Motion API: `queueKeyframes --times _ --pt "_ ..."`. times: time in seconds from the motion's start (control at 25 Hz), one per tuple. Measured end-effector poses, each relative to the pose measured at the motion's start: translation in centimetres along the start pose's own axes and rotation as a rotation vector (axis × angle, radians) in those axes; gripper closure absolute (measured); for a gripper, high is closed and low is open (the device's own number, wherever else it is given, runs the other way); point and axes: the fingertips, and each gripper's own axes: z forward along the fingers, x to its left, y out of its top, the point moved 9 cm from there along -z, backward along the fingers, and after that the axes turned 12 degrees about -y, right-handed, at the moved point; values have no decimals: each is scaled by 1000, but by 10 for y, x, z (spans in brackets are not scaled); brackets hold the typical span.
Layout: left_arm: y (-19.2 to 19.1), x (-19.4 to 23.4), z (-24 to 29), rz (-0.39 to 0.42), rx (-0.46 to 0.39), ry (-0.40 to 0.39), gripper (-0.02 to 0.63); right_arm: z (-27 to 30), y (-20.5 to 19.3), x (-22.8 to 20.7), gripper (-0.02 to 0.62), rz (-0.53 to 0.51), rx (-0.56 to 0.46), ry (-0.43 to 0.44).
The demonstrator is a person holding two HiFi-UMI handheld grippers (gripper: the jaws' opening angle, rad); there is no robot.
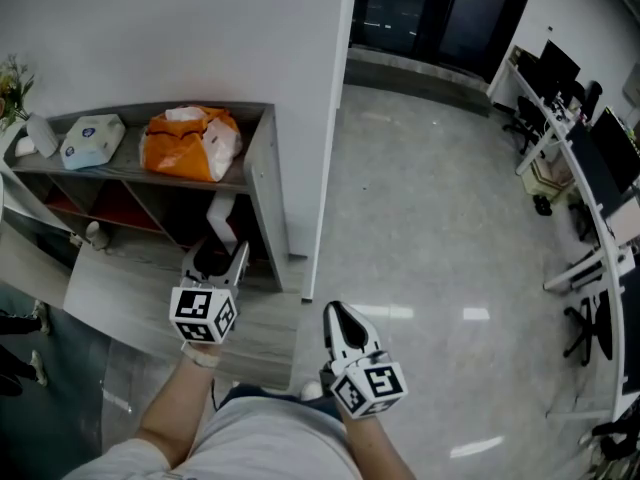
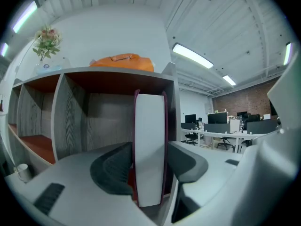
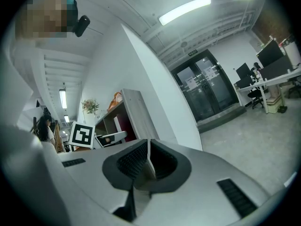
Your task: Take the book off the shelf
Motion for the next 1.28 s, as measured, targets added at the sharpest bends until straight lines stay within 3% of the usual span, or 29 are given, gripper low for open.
queueKeyframes --times 0.16,0.36,0.72,0.88,1.28 --pt "-1 -6 4 41 7 12 372 1 -1 -3 568 -1 3 -11" --pt "3 -19 7 108 15 89 355 2 0 -4 568 -7 5 -18" --pt "-8 -3 27 37 67 101 328 4 -1 -6 568 -6 5 -18" --pt "-9 0 27 19 77 80 365 5 1 -6 568 -6 6 -9" --pt "-1 5 -24 -23 93 38 374 25 9 17 568 -22 32 79"
